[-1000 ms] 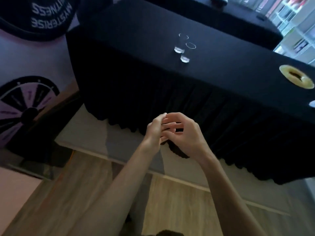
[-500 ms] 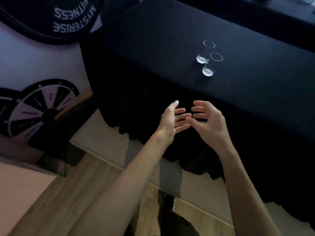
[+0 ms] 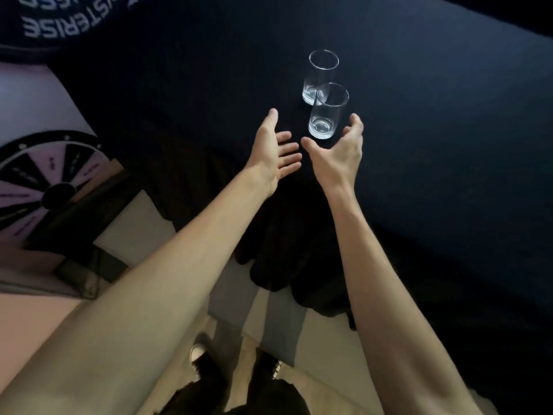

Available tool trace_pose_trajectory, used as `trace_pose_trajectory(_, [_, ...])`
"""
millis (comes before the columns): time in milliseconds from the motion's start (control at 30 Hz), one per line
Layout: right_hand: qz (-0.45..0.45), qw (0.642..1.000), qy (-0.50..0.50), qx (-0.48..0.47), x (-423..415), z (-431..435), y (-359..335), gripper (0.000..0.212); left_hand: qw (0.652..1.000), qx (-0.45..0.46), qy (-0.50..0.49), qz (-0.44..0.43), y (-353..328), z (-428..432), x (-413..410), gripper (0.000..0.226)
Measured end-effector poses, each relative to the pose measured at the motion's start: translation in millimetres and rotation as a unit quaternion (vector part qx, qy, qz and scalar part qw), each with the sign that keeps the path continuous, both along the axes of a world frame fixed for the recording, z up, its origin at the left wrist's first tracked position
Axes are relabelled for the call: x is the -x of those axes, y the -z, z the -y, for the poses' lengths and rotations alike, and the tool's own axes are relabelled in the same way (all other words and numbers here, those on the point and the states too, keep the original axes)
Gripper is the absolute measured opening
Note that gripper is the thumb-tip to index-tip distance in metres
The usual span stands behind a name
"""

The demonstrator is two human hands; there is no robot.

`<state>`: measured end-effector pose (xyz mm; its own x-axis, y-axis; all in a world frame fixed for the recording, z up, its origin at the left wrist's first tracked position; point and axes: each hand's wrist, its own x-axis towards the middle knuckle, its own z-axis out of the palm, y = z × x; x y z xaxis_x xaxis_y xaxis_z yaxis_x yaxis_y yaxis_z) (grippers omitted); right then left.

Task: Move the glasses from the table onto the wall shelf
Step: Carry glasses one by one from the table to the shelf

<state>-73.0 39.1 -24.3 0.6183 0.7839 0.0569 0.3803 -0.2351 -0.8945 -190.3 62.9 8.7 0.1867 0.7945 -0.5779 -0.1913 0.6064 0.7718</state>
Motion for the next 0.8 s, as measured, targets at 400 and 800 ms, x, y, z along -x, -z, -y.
trace_pose_trajectory(400, [0.011, 1.000, 0.000, -0.012, -11.7, -40.5, 7.2, 0.063, 0.997, 0.044, -0.021, 0.055, 9.0, -29.1, -9.5, 0.074])
trace_pose_trajectory(800, [-0.036, 0.970, -0.237, -0.051, 59.9, 50.8, -2.0, 0.051, 0.995, 0.020, -0.086, 0.043, 10.9, 45.1, 71.8, 0.041])
